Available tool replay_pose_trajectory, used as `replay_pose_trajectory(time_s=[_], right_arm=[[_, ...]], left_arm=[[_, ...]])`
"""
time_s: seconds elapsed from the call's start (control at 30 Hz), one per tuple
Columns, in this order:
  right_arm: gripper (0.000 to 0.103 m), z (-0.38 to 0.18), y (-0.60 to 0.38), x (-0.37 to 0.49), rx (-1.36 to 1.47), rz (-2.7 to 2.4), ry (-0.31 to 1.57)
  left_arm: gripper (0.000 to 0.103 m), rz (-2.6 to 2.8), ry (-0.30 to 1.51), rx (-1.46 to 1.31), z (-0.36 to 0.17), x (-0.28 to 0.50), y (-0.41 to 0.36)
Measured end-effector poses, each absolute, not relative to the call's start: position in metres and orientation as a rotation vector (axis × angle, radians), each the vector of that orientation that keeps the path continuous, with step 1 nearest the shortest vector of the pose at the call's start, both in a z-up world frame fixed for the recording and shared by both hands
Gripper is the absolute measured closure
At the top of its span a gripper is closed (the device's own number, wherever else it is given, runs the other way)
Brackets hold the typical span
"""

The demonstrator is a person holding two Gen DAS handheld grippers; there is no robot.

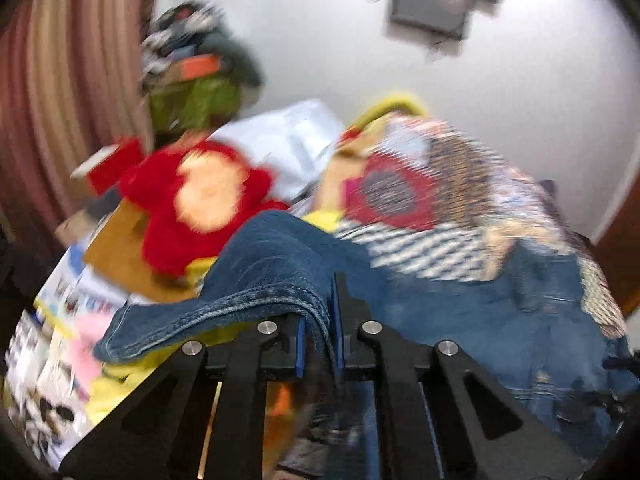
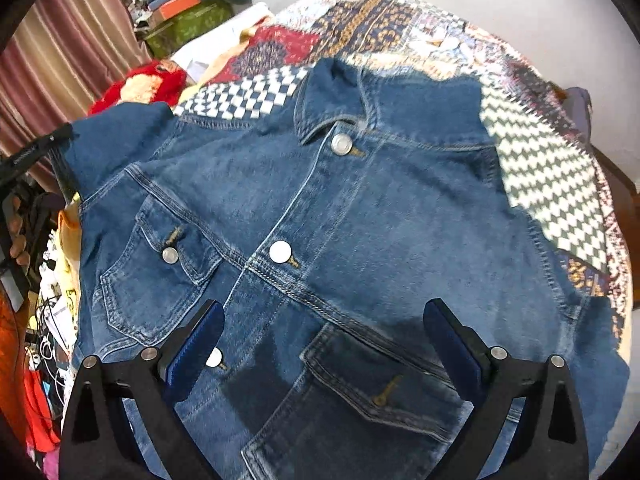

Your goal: Fold large clothes

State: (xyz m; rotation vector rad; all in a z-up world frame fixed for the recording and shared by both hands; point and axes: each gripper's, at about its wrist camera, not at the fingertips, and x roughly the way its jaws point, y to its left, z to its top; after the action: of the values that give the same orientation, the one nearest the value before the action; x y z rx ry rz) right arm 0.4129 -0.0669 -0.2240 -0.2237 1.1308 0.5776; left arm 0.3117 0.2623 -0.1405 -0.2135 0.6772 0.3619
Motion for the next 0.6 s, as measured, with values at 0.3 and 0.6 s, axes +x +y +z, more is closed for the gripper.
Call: replay_pose_trajectory(time_s=[0.3, 0.6], right_arm=[[0.003, -0.187, -0.094, 0.401, -0.164, 0.561, 1.066], [0.003, -0.167, -0.127, 0.393, -0.123, 0.524, 1.039]], left_arm=[[0.093, 0.151, 0.854, -0.177, -0.183, 0.355, 0.188], [0.093, 0.069, 1.146, -0.438, -0.281, 0.358, 0.193]])
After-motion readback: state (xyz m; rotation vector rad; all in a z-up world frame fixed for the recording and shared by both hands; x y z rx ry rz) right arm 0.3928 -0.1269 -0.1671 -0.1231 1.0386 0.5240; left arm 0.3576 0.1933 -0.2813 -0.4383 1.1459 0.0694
